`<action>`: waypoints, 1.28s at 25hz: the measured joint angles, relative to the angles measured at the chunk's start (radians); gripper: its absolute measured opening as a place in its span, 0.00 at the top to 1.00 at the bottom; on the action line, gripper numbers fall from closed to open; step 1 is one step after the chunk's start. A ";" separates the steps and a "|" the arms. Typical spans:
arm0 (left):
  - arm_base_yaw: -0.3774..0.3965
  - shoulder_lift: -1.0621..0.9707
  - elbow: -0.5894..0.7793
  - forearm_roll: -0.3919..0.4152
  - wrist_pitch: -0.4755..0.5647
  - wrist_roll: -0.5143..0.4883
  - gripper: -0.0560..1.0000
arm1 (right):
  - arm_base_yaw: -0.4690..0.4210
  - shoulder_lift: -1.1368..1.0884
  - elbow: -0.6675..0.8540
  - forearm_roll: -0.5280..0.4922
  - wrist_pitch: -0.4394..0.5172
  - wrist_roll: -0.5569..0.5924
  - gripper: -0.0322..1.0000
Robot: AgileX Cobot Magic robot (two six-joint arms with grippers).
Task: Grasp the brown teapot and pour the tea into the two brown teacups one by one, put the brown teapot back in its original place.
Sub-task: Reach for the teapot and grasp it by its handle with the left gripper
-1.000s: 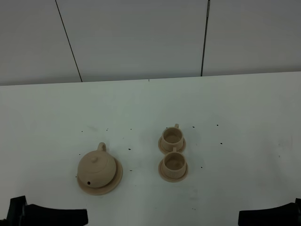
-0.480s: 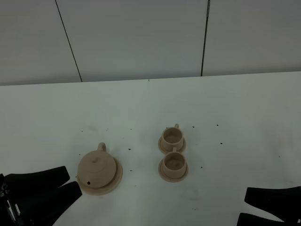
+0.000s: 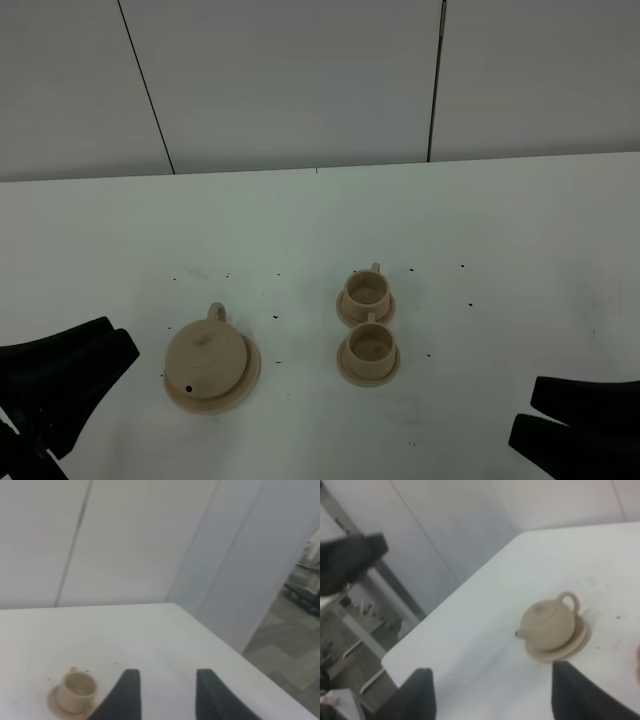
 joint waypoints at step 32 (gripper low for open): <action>0.000 0.000 -0.003 -0.026 -0.097 0.000 0.74 | 0.000 -0.564 -0.264 -0.559 -0.908 0.534 0.93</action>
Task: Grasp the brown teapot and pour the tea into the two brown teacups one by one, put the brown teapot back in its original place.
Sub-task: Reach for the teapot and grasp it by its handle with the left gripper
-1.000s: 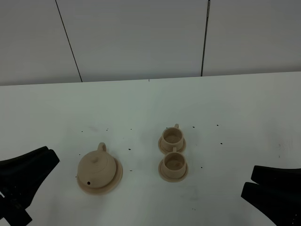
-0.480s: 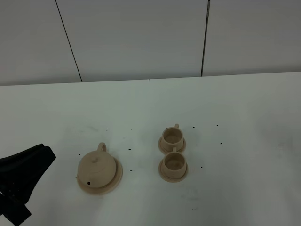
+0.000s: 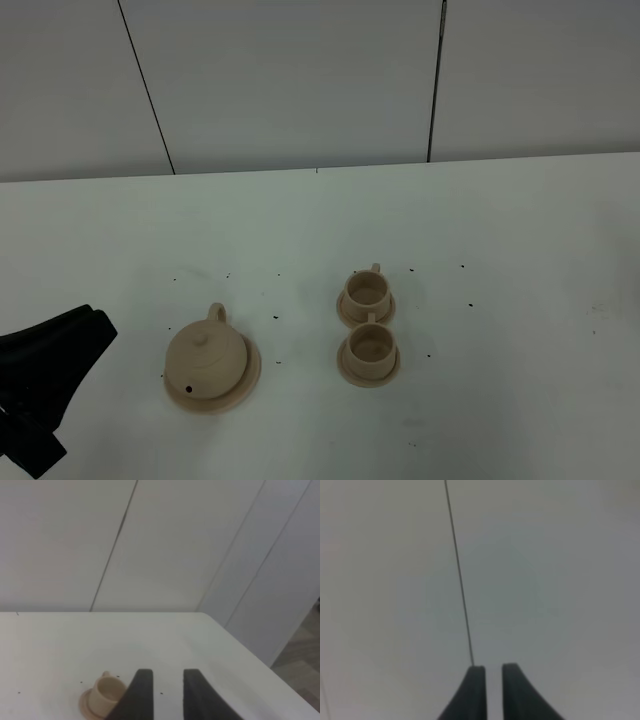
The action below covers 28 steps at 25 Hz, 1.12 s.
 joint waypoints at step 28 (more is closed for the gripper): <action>0.000 0.000 0.000 0.000 0.007 0.002 0.73 | 0.000 0.126 -0.268 -1.392 0.660 1.260 0.95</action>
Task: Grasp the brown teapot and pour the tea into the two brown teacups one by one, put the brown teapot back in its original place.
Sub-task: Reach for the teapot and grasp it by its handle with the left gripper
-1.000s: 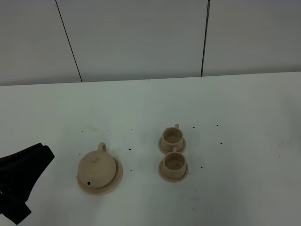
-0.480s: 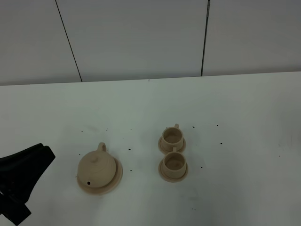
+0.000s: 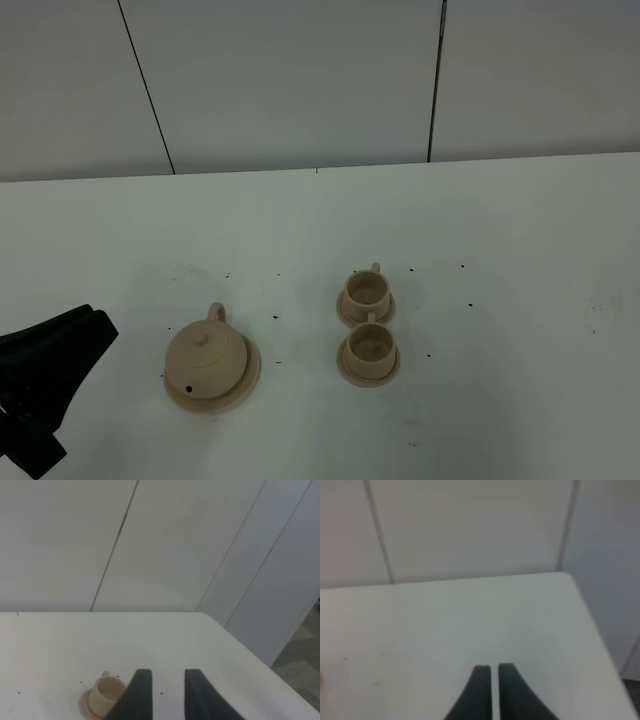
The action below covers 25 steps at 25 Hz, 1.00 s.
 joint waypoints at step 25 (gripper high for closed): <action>0.000 0.000 0.000 0.031 0.000 0.000 0.73 | 0.000 -0.393 0.256 0.176 0.332 -0.041 0.94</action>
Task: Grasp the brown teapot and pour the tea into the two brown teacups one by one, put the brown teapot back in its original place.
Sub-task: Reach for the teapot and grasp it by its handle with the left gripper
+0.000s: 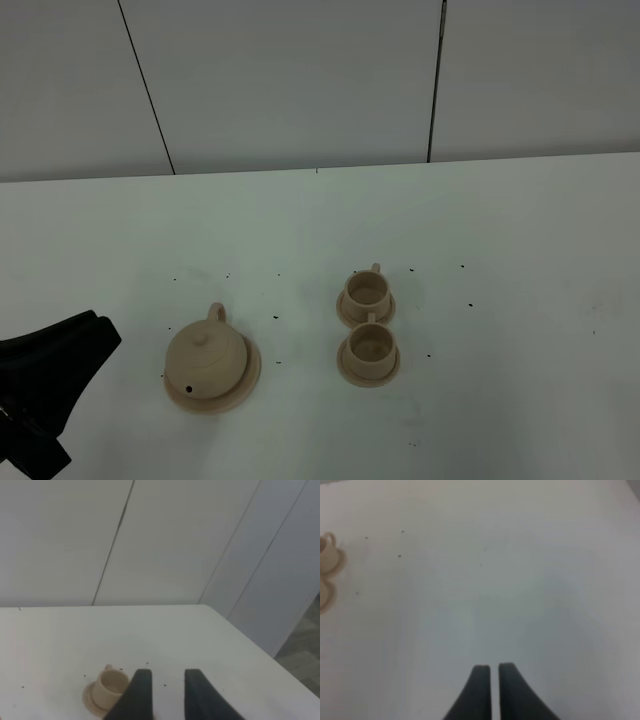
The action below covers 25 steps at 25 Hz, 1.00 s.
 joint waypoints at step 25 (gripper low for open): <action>0.000 0.122 -0.383 0.870 -0.072 -0.721 0.73 | 0.000 0.000 0.000 0.055 0.000 -0.003 0.91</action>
